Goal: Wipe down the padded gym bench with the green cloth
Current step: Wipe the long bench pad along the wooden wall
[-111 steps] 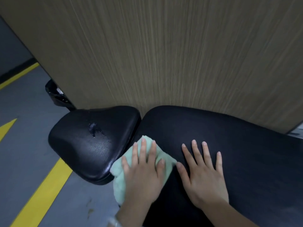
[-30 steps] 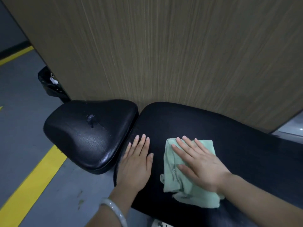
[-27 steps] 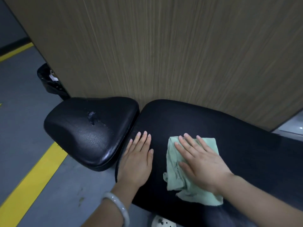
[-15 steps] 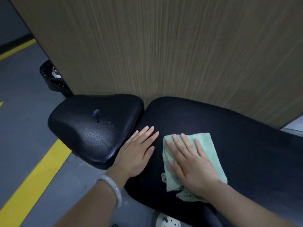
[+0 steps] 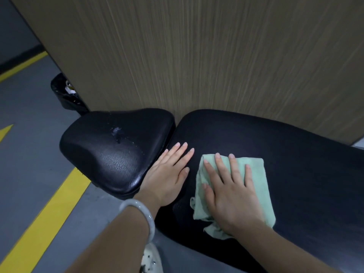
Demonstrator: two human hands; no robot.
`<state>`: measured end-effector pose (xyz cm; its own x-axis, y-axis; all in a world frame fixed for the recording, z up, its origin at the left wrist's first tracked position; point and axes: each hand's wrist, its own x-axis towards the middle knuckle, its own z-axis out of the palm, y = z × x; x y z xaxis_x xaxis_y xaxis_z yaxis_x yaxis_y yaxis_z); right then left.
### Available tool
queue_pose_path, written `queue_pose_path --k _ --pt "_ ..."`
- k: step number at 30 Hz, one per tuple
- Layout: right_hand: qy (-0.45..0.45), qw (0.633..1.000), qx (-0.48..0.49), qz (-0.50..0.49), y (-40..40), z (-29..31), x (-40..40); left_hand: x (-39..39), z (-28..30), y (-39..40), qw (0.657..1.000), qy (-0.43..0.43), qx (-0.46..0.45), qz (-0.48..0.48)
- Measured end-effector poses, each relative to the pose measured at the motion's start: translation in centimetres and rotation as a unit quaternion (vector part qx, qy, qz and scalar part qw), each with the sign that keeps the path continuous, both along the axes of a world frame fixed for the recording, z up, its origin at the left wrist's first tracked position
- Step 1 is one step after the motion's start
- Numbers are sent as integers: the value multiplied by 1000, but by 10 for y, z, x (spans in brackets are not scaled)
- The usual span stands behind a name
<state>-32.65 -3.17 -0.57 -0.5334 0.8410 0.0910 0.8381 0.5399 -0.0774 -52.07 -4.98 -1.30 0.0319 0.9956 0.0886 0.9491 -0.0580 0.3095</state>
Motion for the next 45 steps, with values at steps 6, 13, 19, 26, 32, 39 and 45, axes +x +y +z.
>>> queue_pose_path --k 6,13,19,26,32,39,45 --pt "5 1000 6 24 11 2 -15 1 1 2 1000 -9 5 3" --pt "-4 999 -1 42 -19 4 13 23 -1 -16 996 7 52 76" --pt "7 1000 -9 3 -42 2 6 16 -3 -20 993 -48 84 62" --pt "-27 998 -31 47 -35 7 0 9 4 -25 999 32 -2 -10" --pt "-46 998 -38 13 -48 14 48 13 7 -29 997 78 -26 -13" --pt "18 988 -49 -146 -62 4 -17 14 -2 -37 998 62 34 -2" --pt "-34 998 -57 12 -57 10 6 15 -4 -37 997 64 41 6"
